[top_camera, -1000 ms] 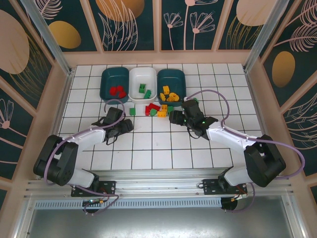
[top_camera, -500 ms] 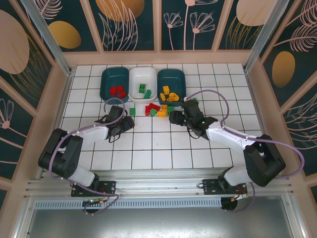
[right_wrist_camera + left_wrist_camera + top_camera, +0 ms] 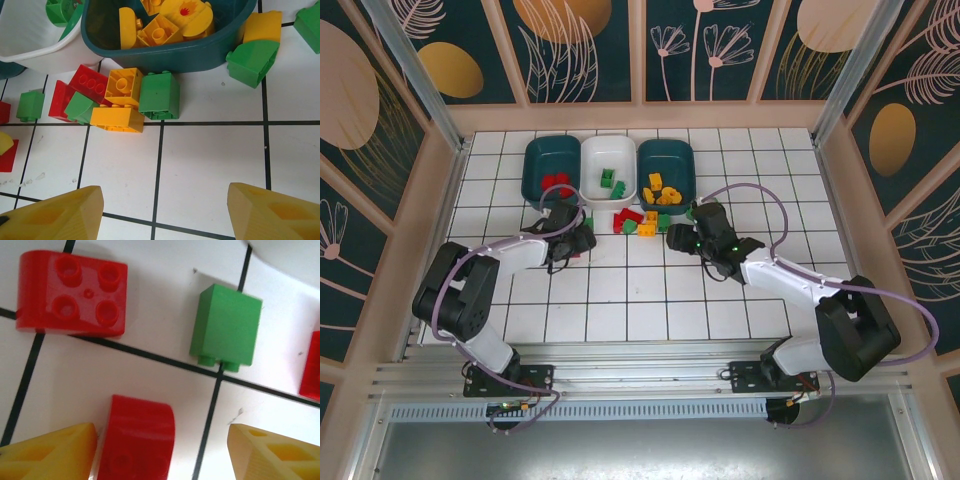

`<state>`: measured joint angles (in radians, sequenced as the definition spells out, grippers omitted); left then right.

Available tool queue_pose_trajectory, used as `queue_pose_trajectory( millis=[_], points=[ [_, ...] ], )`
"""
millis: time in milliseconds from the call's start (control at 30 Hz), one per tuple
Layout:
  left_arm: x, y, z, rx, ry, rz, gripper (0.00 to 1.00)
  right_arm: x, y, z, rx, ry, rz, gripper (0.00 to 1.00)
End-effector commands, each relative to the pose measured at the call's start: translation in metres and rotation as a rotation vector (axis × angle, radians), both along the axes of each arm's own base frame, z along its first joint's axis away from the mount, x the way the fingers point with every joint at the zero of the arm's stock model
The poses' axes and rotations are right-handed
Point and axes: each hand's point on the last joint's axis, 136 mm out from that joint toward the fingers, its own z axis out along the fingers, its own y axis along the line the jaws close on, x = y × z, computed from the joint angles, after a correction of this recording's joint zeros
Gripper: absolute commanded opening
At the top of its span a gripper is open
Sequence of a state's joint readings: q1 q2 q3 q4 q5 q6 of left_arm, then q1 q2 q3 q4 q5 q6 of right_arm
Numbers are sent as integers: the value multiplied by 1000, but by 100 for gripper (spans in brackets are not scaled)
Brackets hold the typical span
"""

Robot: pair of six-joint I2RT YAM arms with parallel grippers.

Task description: Sort the legos into containers by color

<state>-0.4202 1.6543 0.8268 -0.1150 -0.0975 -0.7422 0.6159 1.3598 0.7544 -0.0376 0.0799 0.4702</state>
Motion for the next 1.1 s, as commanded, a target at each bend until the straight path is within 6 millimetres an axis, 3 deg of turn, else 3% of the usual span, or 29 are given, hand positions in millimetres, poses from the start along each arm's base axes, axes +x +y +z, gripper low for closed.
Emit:
queue_pose_trajectory(
  millis=[0, 100, 400, 533, 600, 733, 800, 900, 1067],
  points=[
    [-14, 8, -8, 141, 55, -45, 67, 3, 1, 7, 18, -34, 5, 67],
    [-17, 12, -10, 208, 65, -57, 64, 4, 4, 6, 26, -30, 10, 67],
    [-7, 9, -22, 247, 70, -98, 35, 1, 1, 9, 24, -30, 6, 66],
    [-3, 6, 0, 240, 38, -108, 29, 0, -2, 8, 16, -29, 0, 66],
    [4, 1, 31, 219, -22, -119, 28, 0, -1, 8, 18, -29, 1, 66],
    [34, -1, 103, 239, -167, -114, 28, 4, 5, 10, 28, -28, 10, 65],
    [54, 1, 119, 230, -191, -104, 29, 6, 8, 11, 31, -28, 14, 65],
    [91, 16, 120, 154, -184, -60, 27, 7, 11, 13, 35, -30, 20, 64],
    [140, 40, 96, 136, -130, -6, 28, 3, 11, 16, 34, -28, 26, 63]
  ],
)
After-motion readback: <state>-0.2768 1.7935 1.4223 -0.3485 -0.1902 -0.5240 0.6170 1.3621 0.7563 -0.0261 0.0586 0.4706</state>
